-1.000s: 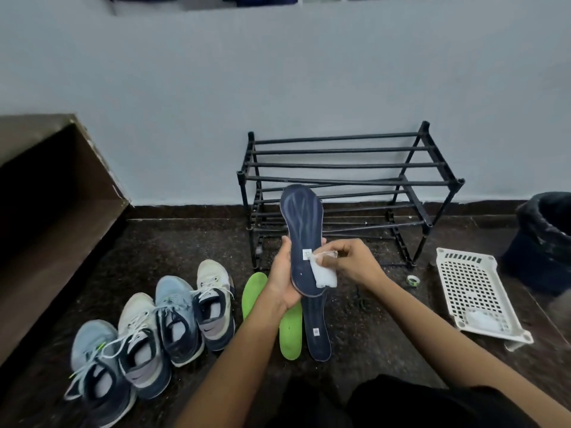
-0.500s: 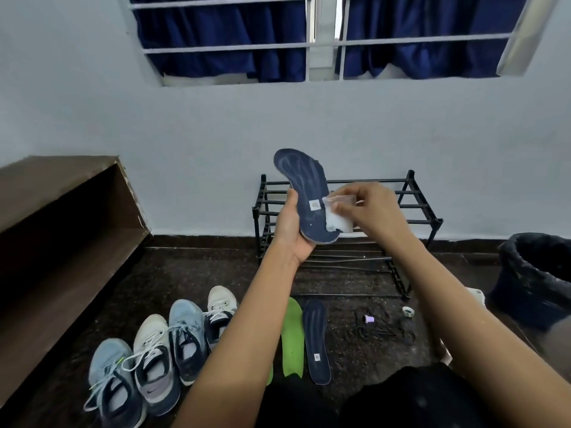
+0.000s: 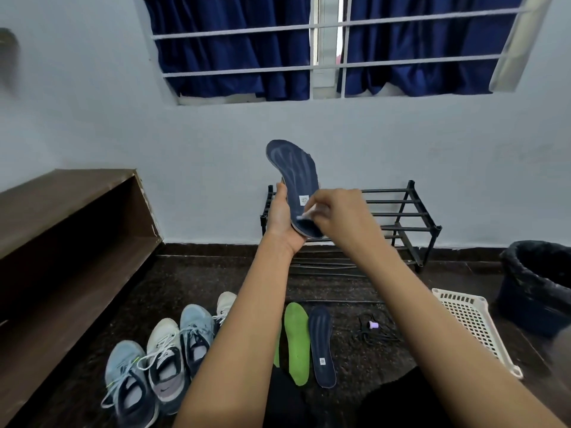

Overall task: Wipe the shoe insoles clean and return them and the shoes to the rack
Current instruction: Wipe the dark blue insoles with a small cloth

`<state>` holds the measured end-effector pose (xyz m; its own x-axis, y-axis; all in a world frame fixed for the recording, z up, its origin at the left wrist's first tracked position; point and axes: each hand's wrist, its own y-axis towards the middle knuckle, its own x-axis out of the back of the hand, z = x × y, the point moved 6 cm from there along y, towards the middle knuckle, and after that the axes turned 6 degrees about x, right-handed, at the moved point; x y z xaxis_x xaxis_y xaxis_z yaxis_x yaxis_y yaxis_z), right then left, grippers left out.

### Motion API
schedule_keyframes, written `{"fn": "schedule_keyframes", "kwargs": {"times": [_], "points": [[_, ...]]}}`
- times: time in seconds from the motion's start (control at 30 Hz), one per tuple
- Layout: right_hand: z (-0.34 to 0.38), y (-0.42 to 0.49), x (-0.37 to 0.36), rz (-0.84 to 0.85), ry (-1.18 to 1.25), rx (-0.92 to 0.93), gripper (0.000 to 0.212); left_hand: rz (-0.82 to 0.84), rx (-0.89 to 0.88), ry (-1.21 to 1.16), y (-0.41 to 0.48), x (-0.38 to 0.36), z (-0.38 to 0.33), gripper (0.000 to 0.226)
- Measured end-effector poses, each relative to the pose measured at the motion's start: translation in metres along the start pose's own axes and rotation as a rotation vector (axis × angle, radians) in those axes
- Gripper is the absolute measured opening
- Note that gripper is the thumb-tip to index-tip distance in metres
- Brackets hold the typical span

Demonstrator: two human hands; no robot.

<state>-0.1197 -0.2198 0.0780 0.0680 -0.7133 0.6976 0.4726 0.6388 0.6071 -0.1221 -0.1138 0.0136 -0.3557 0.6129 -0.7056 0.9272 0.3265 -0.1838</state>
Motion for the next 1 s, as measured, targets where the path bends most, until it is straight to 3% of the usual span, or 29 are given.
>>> {"fn": "schedule_keyframes", "kwargs": {"times": [0.13, 0.3, 0.5, 0.6, 0.73, 0.87, 1.0], "points": [[0.002, -0.015, -0.010, 0.036, -0.045, 0.030, 0.020, -0.012, -0.020, -0.026, -0.004, -0.001, 0.002, 0.058], [-0.001, -0.031, -0.013, 0.046, 0.128, -0.021, 0.017, -0.012, -0.005, -0.044, -0.005, 0.004, 0.014, 0.058], [-0.002, -0.036, -0.026, 0.170, -0.047, 0.033, 0.029, -0.003, -0.015, -0.048, -0.008, 0.008, 0.015, 0.046], [-0.003, -0.040, -0.021, 0.078, -0.102, 0.047, 0.029, 0.010, -0.023, -0.056, -0.010, 0.005, 0.014, 0.048], [0.001, -0.049, -0.009, -0.075, 0.159, -0.019, 0.017, 0.003, -0.019, -0.015, -0.013, 0.003, 0.023, 0.053], [0.004, -0.051, -0.012, 0.042, 0.197, -0.030, 0.018, 0.011, -0.015, -0.034, -0.018, 0.005, 0.026, 0.051], [0.001, -0.054, -0.021, 0.150, 0.026, 0.017, 0.024, 0.020, -0.005, -0.092, -0.023, 0.012, 0.023, 0.049]]}}
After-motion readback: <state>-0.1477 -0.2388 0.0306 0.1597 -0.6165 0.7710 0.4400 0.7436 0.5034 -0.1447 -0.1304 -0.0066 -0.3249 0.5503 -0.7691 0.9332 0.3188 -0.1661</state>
